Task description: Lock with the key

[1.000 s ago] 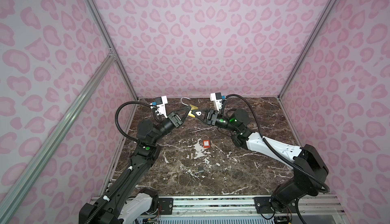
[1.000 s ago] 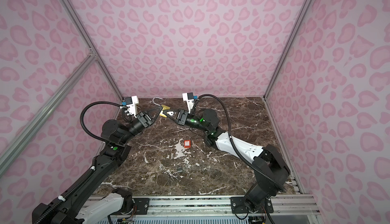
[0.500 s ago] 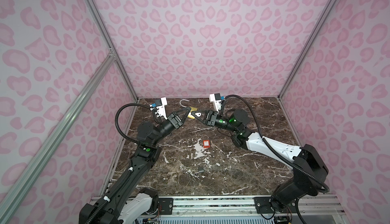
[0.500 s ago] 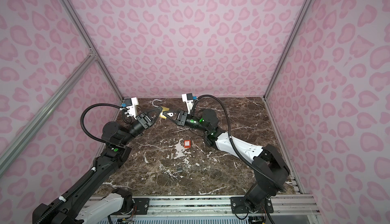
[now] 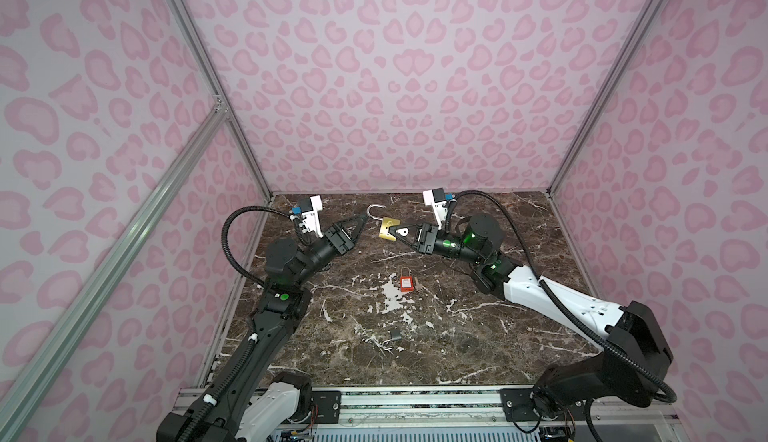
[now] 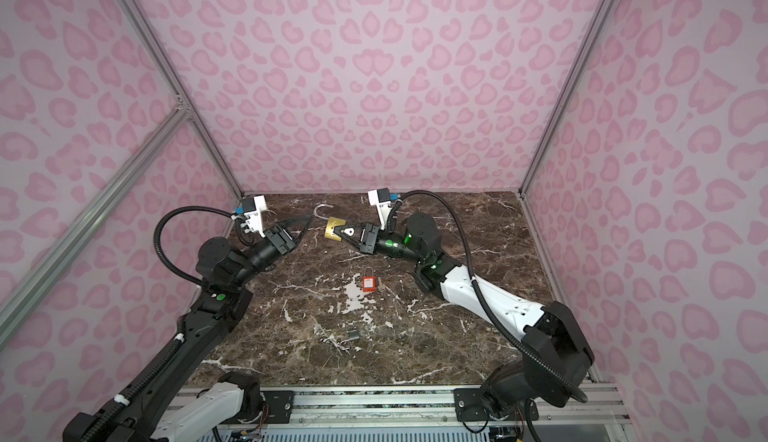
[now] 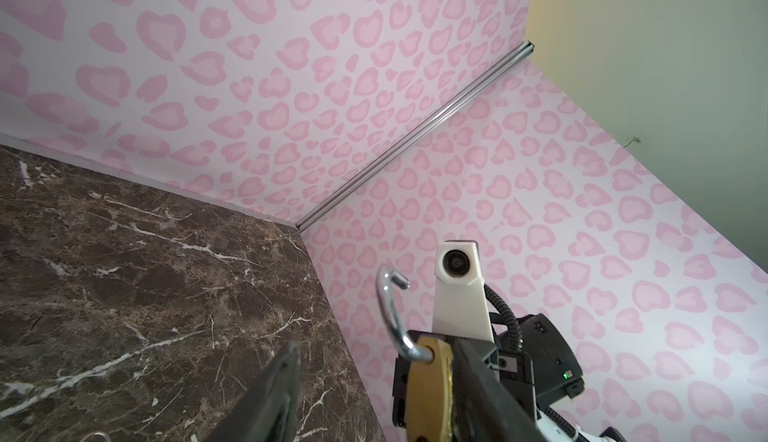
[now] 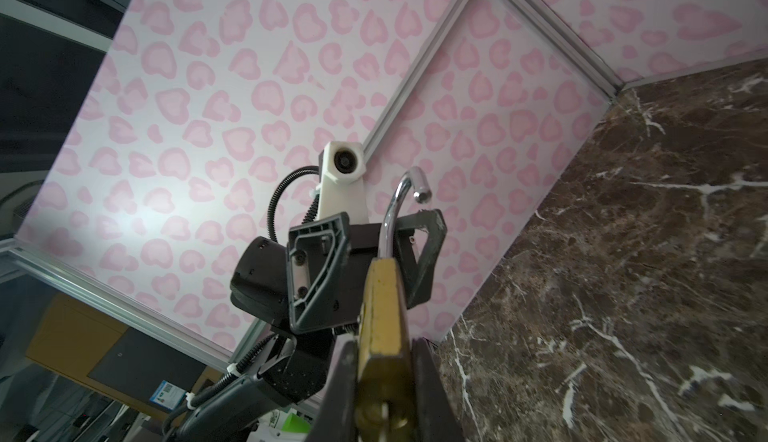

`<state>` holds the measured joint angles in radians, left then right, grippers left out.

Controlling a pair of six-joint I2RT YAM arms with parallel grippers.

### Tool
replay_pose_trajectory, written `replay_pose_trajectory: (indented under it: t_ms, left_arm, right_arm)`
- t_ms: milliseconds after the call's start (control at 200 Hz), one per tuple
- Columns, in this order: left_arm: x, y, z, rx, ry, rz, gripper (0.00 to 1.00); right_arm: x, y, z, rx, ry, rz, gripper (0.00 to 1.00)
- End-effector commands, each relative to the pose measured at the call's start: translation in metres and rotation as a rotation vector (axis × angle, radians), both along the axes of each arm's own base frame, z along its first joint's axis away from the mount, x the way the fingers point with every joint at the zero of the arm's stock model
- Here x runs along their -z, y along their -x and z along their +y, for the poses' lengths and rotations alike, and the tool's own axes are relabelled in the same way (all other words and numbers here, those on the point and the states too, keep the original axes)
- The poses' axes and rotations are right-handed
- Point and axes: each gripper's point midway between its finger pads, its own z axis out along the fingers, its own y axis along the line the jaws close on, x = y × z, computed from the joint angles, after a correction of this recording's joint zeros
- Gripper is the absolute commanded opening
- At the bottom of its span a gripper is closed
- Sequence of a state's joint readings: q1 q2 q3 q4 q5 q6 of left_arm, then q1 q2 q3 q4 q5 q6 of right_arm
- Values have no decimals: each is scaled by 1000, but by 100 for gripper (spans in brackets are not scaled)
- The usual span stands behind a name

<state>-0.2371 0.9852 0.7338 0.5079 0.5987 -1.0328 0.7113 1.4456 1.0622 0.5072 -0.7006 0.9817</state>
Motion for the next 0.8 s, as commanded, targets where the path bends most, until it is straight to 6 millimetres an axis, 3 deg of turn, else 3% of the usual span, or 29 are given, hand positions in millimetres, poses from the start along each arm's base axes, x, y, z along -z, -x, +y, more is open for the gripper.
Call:
replay_pose_trajectory:
  t_ms: [0, 165, 461, 797]
  left_arm:
    - [-6, 5, -6, 53, -19, -30, 60]
    - [-8, 6, -14, 113, -18, -23, 60]
    - [2, 1, -23, 173, -28, 18, 60]
    - [17, 4, -27, 207, -37, 54, 61]
  right_arm:
    - [36, 6, -2, -17, 165, -20, 1]
    - [45, 11, -2, -42, 198, -15, 0]
    - [25, 24, 11, -118, 131, -57, 0]
    - [6, 24, 3, -120, 86, -85, 1]
